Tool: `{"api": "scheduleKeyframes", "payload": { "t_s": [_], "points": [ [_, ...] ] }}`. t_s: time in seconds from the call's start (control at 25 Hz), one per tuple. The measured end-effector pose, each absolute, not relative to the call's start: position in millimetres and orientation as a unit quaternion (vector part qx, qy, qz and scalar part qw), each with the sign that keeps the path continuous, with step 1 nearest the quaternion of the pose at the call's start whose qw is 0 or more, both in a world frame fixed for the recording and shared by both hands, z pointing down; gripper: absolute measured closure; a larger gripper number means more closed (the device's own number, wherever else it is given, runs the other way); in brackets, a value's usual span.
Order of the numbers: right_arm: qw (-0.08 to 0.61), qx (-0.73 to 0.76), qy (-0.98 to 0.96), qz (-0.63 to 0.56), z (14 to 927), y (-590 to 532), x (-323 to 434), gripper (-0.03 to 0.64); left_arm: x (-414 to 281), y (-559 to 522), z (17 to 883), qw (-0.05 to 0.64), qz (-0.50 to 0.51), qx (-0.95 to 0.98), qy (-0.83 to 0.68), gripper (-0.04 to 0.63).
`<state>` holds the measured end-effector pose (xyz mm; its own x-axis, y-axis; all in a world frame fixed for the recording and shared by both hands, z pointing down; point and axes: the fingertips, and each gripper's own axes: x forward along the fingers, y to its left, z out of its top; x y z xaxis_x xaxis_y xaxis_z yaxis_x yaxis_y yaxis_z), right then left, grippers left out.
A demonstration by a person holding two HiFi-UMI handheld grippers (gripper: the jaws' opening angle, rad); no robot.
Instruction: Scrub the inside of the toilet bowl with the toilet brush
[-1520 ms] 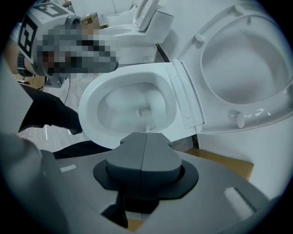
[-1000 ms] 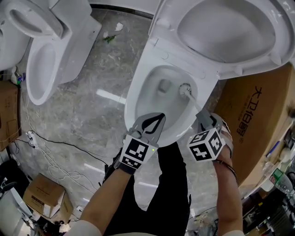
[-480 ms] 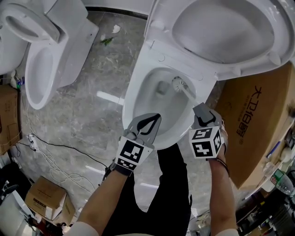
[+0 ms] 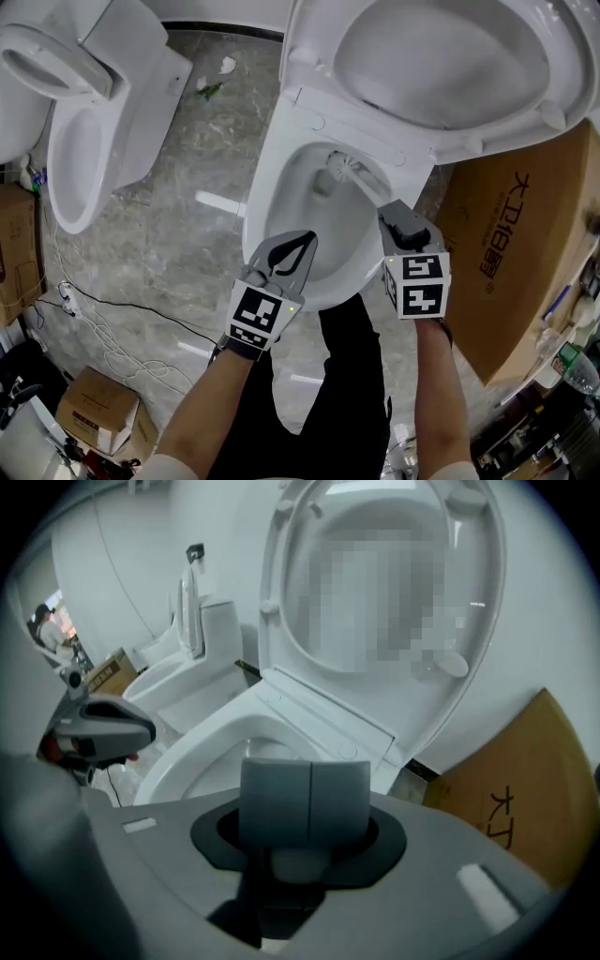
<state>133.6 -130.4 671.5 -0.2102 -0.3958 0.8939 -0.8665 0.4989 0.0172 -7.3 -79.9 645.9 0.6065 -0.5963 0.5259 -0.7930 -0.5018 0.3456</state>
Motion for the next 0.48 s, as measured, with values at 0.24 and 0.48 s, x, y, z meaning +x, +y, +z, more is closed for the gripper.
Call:
{"api": "scheduleKeyframes", "payload": {
  "t_s": [0.24, 0.48],
  "points": [
    [0.410, 0.429, -0.754, 0.283, 672.3, -143.2, 112.6, 0.451, -9.9, -84.2, 645.9, 0.281, 0.174, 0.849, -0.413, 0.589],
    [0.382, 0.410, -0.770, 0.306, 679.0, -140.4, 88.7, 0.451, -19.0, -89.5, 643.6, 0.276, 0.171, 0.847, -0.422, 0.589]
  ]
}}
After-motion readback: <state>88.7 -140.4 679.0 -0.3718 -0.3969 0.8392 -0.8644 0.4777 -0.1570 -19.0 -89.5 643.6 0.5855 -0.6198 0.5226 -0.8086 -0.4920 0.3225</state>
